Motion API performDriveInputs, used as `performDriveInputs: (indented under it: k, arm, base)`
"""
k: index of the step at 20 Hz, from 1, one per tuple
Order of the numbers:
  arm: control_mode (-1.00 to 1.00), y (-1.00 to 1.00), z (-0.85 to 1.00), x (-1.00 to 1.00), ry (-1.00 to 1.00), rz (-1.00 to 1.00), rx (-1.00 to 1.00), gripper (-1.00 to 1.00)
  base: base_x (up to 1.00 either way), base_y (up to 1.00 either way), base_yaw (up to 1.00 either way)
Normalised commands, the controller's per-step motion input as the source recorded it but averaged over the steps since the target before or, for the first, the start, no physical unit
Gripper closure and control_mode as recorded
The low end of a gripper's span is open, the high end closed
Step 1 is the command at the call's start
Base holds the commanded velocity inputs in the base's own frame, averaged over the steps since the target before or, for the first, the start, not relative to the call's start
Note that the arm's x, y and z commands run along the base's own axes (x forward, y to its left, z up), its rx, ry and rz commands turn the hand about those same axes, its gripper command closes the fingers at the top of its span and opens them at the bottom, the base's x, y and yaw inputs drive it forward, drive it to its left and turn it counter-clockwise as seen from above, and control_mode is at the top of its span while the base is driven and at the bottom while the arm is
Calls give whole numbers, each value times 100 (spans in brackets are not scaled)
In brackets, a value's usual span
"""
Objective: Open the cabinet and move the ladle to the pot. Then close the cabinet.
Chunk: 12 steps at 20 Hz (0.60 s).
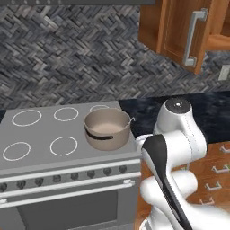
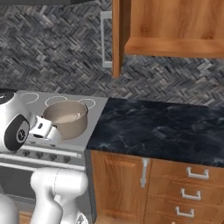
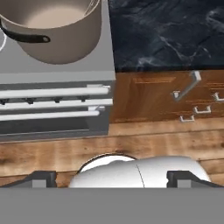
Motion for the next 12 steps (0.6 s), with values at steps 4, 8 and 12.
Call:
performDriveInputs:
  k: [4,8,12]
  arm:
    - [100,0,0,0,0,0,0,-100]
    - [100,0,0,0,0,0,0,-100]
    - [100,0,0,0,0,0,0,-100]
  base:
    - [-61,-100,0]
    - [-1,-100,0]
    - [42,-100,5]
